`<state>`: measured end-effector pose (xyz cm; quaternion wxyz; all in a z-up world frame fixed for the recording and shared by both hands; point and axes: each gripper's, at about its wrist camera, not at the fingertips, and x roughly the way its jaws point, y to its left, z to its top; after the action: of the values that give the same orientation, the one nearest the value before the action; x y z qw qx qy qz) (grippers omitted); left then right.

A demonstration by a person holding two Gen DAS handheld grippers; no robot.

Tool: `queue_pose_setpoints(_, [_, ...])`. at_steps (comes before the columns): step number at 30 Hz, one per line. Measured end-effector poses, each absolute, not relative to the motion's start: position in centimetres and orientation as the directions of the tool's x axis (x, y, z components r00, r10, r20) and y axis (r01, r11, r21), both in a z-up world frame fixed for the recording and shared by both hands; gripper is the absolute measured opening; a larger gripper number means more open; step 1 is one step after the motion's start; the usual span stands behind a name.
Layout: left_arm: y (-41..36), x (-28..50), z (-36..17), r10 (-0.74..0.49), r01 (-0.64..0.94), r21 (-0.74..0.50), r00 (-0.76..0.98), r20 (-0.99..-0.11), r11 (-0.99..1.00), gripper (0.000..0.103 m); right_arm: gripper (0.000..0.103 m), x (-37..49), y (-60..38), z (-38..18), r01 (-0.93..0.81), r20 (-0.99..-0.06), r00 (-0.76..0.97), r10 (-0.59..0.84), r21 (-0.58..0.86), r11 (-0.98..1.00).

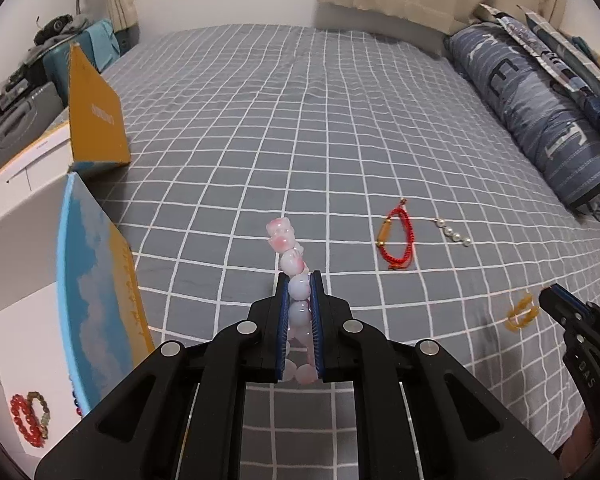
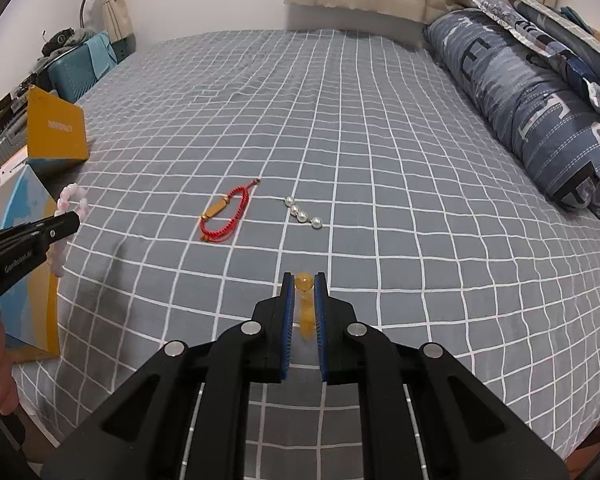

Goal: Organize jewelry
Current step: 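Lift and carry both held bead bracelets over the open white box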

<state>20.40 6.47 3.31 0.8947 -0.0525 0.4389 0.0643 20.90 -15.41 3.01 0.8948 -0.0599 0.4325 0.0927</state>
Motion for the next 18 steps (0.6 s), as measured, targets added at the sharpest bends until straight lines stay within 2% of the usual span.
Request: queue_pose_setpoints(18, [8.9, 15.9, 8.9, 0.099, -0.19, -0.033, 0.643, -0.76, 0.981, 0.01, 0.009, 18.9, -10.6, 7.3, -0.314, -0.75, 0.631, 0.201, -0.01, 0.949])
